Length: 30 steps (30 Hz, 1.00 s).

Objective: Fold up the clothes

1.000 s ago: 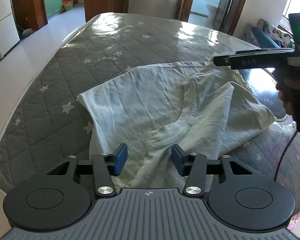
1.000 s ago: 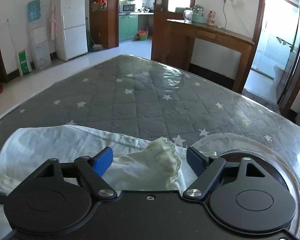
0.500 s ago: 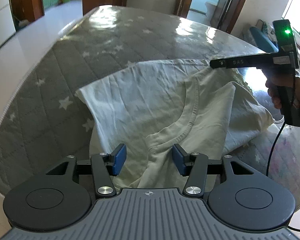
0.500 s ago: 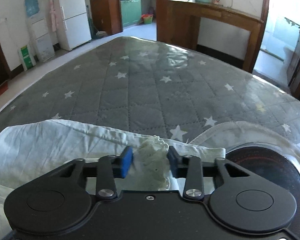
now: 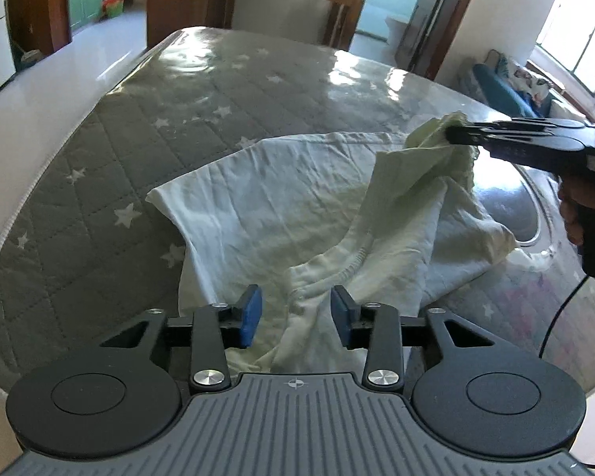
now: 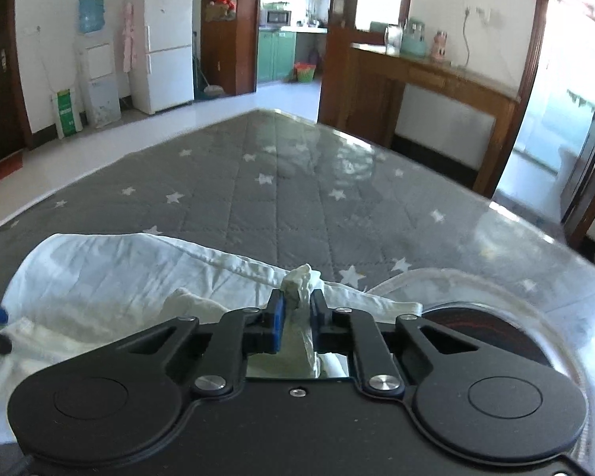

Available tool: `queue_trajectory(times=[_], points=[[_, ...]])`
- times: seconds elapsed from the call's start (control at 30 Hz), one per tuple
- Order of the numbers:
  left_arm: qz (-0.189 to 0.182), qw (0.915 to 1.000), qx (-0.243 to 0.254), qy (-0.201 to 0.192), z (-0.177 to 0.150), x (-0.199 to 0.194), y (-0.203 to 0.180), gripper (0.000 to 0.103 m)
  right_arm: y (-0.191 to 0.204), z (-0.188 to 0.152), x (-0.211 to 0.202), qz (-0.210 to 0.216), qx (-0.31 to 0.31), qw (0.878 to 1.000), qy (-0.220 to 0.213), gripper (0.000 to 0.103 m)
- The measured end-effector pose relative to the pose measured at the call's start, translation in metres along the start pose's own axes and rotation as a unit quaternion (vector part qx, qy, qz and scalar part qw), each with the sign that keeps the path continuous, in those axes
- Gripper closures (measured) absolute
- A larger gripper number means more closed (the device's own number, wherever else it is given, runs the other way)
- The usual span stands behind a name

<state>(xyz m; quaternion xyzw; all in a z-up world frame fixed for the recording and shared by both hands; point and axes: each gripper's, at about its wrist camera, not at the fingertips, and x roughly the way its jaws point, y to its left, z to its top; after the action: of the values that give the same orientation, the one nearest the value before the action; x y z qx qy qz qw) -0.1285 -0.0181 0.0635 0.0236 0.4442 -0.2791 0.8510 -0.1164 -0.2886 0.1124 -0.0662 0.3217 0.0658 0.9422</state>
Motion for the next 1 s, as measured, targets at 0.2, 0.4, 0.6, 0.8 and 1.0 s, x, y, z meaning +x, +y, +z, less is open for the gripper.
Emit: queue_trajectory(times=[0.2, 0.4, 0.6, 0.8, 1.0], points=[[-0.029, 0.9995, 0.001, 0.01, -0.004, 0.008, -0.002, 0.084, 0.003, -0.018, -0.043, -0.02, -0.011, 1.0, -0.02, 0.09], [-0.065, 0.9965, 0.038, -0.036, -0.004, -0.014, -0.013, 0.095, 0.003, -0.044, -0.079, -0.04, -0.003, 0.999, -0.022, 0.097], [-0.114, 0.9875, 0.092, -0.059, -0.014, -0.035, -0.032, 0.096, 0.005, -0.066, -0.1, -0.059, 0.002, 0.998, -0.011, 0.1], [-0.147, 0.9812, 0.115, -0.05, -0.031, -0.039, -0.052, 0.097, 0.008, -0.065, -0.091, -0.055, 0.004, 0.998, -0.005, 0.099], [-0.184, 0.9728, 0.139, -0.027, -0.05, -0.031, -0.076, 0.097, 0.017, -0.049, -0.072, -0.027, -0.001, 1.0, -0.011, 0.079]])
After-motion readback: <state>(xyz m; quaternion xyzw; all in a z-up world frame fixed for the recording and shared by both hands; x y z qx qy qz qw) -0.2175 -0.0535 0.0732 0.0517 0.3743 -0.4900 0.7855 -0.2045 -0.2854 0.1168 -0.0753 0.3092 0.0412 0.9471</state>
